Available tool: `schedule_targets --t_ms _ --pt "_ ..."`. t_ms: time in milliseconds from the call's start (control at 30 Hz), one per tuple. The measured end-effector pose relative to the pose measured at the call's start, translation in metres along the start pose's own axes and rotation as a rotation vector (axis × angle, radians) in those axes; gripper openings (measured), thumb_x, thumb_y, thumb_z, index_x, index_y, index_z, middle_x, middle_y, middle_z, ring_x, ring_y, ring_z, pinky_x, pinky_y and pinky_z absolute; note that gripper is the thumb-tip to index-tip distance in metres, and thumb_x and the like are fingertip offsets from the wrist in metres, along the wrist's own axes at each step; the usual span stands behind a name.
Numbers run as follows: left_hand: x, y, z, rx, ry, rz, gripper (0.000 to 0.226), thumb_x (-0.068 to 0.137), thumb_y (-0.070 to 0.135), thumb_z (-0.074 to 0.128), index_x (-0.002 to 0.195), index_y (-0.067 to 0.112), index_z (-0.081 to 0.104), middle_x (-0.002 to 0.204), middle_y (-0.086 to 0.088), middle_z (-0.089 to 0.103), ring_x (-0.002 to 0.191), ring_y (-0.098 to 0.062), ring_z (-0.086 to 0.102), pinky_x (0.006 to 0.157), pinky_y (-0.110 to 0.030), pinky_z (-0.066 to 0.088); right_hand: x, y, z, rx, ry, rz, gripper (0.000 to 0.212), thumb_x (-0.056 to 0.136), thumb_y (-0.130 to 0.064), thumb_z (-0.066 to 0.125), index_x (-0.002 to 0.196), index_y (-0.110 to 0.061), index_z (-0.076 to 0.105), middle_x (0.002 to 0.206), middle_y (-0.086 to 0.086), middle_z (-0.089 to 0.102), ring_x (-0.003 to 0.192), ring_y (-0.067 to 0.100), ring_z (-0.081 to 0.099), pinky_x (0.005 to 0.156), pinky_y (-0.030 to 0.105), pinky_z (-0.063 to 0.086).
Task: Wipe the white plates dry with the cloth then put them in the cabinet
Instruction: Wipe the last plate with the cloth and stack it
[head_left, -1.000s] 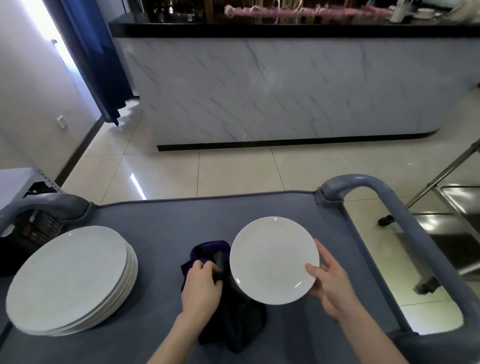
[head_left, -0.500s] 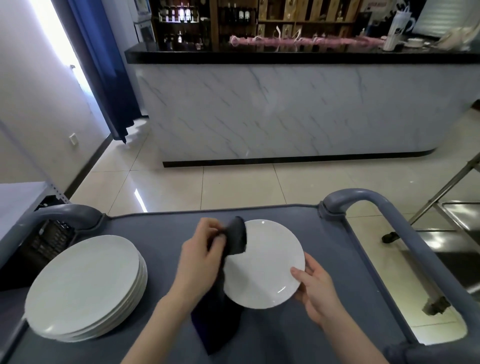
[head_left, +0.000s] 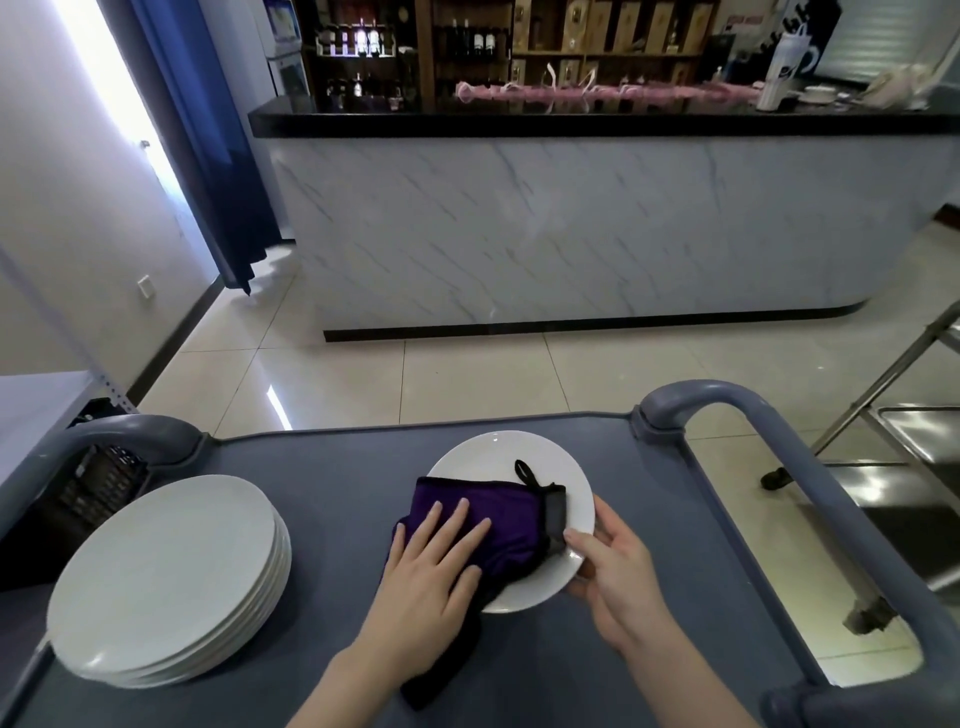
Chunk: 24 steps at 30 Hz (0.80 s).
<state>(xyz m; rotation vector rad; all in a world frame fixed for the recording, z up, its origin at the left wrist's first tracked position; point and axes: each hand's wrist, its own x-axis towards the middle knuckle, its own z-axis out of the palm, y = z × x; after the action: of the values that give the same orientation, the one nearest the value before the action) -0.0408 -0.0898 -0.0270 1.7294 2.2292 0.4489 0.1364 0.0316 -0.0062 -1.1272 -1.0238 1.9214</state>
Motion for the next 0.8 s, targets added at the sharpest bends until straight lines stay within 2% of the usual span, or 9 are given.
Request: schedule_targets --t_ms 133,233,300,400,500,567,667,733,800 --pt "0.001 0.017 0.005 -0.005 -0.032 0.069 0.049 0.104 0.042 0.019 0.14 0.063 -0.006 0.154 0.036 -0.014 0.145 0.005 -0.019 0.119 -0.039 -0.018 -0.005 -0.004 0.008 -0.003 0.003 -0.01 0.041 0.095 0.005 0.05 0.118 -0.024 0.068 0.104 0.014 0.075 0.083 0.028 0.07 0.063 0.04 0.058" --pt "0.007 0.041 0.01 -0.084 -0.063 0.151 0.053 0.1 0.044 0.017 0.146 0.056 -0.006 0.153 0.039 -0.013 0.142 0.01 -0.022 0.121 -0.04 -0.01 -0.011 -0.005 0.016 -0.016 -0.033 0.002 0.032 0.097 -0.004 0.055 0.116 -0.024 0.069 0.101 0.012 0.076 0.078 0.026 0.069 0.059 0.035 0.056" --pt "0.021 0.048 0.01 -0.102 -0.047 0.159 0.057 0.101 0.04 0.021 0.151 0.049 -0.005 0.154 0.037 -0.015 0.141 0.009 -0.024 0.122 -0.042 -0.01 -0.018 -0.006 0.02 -0.019 -0.068 0.002 0.029 0.099 -0.009 0.054 0.118 -0.027 0.067 0.103 0.01 0.076 0.08 0.026 0.07 0.057 0.034 0.056" --pt "0.046 0.045 -0.001 -0.05 -0.07 0.18 0.062 0.103 0.038 0.025 0.145 0.055 -0.018 0.153 0.035 -0.025 0.141 0.004 -0.03 0.118 -0.044 -0.017 -0.023 -0.005 0.02 -0.011 -0.081 -0.009 0.034 0.1 -0.008 0.05 0.122 -0.03 0.063 0.107 0.007 0.076 0.089 0.029 0.072 0.061 0.039 0.059" --pt "0.062 0.033 -0.012 0.007 -0.062 0.207 0.056 0.103 0.048 0.021 0.141 0.063 -0.017 0.153 0.033 -0.027 0.143 0.0 -0.03 0.115 -0.042 -0.02 -0.025 -0.01 0.016 -0.011 -0.083 -0.026 0.036 0.099 -0.001 0.051 0.124 -0.023 0.065 0.108 0.011 0.075 0.09 0.031 0.072 0.062 0.042 0.06" --pt "0.066 0.02 -0.016 0.045 -0.015 0.152 0.055 0.097 0.062 0.016 0.142 0.063 -0.016 0.155 0.029 -0.028 0.145 -0.004 -0.028 0.117 -0.043 -0.019 -0.025 -0.017 0.01 -0.012 -0.09 -0.049 0.042 0.096 0.004 0.052 0.123 -0.024 0.067 0.108 0.011 0.075 0.09 0.03 0.073 0.06 0.041 0.059" --pt "0.061 0.001 -0.016 0.04 0.036 0.056 0.064 0.088 0.075 0.013 0.144 0.059 -0.013 0.154 0.028 -0.029 0.144 -0.004 -0.03 0.12 -0.04 -0.011 -0.023 -0.025 0.001 -0.012 -0.065 -0.086 0.048 0.093 0.008 0.052 0.122 -0.027 0.067 0.109 0.008 0.075 0.092 0.028 0.073 0.064 0.04 0.059" --pt "0.05 -0.006 -0.014 -0.117 0.045 -0.002 0.07 0.084 0.079 0.021 0.145 0.059 -0.007 0.152 0.032 -0.03 0.144 0.0 -0.026 0.119 -0.03 0.0 -0.021 -0.029 -0.003 0.001 -0.033 -0.113 0.048 0.092 0.008 0.053 0.121 -0.027 0.067 0.109 0.005 0.075 0.087 0.024 0.073 0.062 0.039 0.058" --pt "0.034 -0.007 -0.007 -0.311 0.074 -0.045 0.07 0.087 0.073 0.036 0.146 0.06 0.002 0.152 0.035 -0.028 0.147 0.002 -0.013 0.117 -0.025 0.01 -0.017 -0.032 -0.006 0.031 0.0 -0.137 0.048 0.091 0.009 0.053 0.12 -0.027 0.067 0.108 0.003 0.075 0.082 0.021 0.073 0.059 0.038 0.058"
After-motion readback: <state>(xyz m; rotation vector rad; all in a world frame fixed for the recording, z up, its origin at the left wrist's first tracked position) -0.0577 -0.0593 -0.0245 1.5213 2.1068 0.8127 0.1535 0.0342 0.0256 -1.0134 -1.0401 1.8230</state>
